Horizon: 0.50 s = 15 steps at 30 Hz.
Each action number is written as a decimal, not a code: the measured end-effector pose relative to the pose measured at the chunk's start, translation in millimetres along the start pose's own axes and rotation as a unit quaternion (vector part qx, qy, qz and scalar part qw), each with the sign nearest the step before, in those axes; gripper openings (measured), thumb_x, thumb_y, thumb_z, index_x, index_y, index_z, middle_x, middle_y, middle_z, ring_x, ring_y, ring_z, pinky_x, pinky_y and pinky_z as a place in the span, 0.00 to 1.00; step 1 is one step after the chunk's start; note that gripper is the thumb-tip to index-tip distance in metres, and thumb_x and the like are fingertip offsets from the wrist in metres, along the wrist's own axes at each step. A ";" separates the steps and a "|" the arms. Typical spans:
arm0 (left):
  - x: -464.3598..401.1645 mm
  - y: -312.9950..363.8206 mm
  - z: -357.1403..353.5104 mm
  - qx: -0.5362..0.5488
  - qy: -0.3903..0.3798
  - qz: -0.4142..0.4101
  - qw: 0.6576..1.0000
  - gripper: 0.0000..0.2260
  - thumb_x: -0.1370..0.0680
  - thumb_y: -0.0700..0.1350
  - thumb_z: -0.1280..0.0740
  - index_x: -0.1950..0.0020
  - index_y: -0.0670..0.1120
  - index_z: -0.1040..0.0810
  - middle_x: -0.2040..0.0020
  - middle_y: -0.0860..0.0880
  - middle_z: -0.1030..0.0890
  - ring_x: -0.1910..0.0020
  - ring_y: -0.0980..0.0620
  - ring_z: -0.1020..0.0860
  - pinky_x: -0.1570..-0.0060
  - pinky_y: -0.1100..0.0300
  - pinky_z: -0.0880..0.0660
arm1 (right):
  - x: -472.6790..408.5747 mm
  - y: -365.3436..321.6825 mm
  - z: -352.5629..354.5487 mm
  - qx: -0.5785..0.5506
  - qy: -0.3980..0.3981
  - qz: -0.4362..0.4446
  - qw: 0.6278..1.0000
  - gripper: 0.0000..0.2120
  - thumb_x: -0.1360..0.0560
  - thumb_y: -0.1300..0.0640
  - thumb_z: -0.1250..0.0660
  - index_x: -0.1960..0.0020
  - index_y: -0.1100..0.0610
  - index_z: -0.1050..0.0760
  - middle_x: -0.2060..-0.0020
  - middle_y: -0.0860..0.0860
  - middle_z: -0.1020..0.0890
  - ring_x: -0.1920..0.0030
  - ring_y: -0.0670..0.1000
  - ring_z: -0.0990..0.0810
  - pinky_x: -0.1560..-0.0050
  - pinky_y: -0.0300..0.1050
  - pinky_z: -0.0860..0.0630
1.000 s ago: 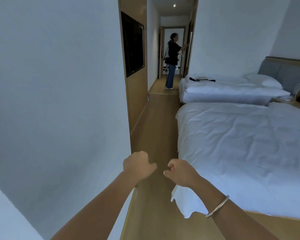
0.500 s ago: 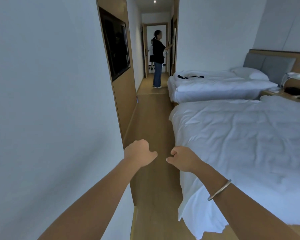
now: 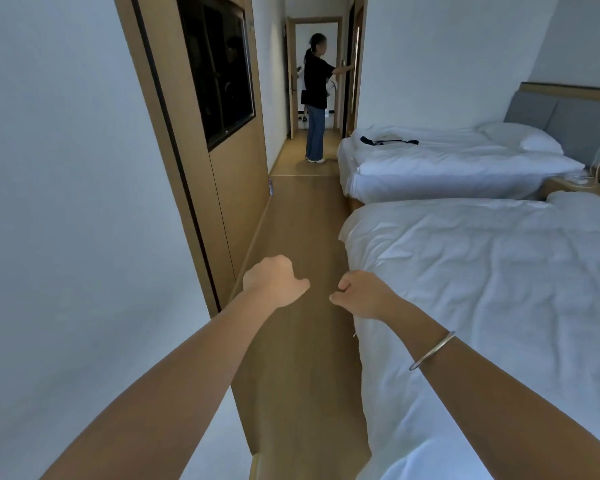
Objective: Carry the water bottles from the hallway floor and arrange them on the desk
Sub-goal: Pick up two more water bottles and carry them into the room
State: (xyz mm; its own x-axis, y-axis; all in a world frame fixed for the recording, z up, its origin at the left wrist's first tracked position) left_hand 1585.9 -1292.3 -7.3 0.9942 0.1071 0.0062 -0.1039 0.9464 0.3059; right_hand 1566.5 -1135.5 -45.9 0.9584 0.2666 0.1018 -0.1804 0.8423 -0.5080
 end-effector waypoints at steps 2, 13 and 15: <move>-43.3 7.2 3.5 0.001 0.004 0.004 1.000 0.14 0.27 0.55 0.37 0.56 0.44 0.21 0.61 0.49 0.20 0.60 0.48 0.21 0.66 0.61 0.29 | -42.1 7.1 15.1 0.000 -0.003 0.004 1.000 0.14 0.24 0.50 0.39 0.46 0.59 0.26 0.55 0.51 0.24 0.52 0.51 0.24 0.51 0.42 0.28; -239.3 1.9 -2.4 0.006 0.012 0.049 0.999 0.14 0.28 0.55 0.37 0.55 0.45 0.21 0.60 0.50 0.20 0.61 0.49 0.22 0.68 0.63 0.32 | -243.1 37.6 41.1 -0.001 -0.028 0.014 1.000 0.13 0.26 0.48 0.37 0.50 0.58 0.26 0.56 0.52 0.23 0.52 0.54 0.23 0.52 0.44 0.26; -273.9 -2.1 -6.6 0.009 0.009 0.051 0.999 0.13 0.28 0.54 0.37 0.57 0.45 0.21 0.64 0.50 0.21 0.64 0.49 0.23 0.70 0.63 0.34 | -278.0 41.3 43.5 -0.003 -0.028 0.016 0.999 0.12 0.26 0.48 0.37 0.51 0.56 0.27 0.58 0.49 0.24 0.54 0.51 0.23 0.55 0.42 0.28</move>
State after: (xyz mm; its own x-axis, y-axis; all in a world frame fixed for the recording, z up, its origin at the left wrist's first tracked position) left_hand 1313.5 -1321.6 -15.9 0.9777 0.2091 0.0210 -0.2047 0.9245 0.3217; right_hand 1283.0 -1154.4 -58.0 0.9382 0.3198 0.1321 -0.2098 0.8294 -0.5177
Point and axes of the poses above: each hand's wrist, its own x-axis away from the middle knuckle, its own z-axis out of the back of the hand, y = z × x, the point moved 9 cm from there along -x, towards the middle knuckle
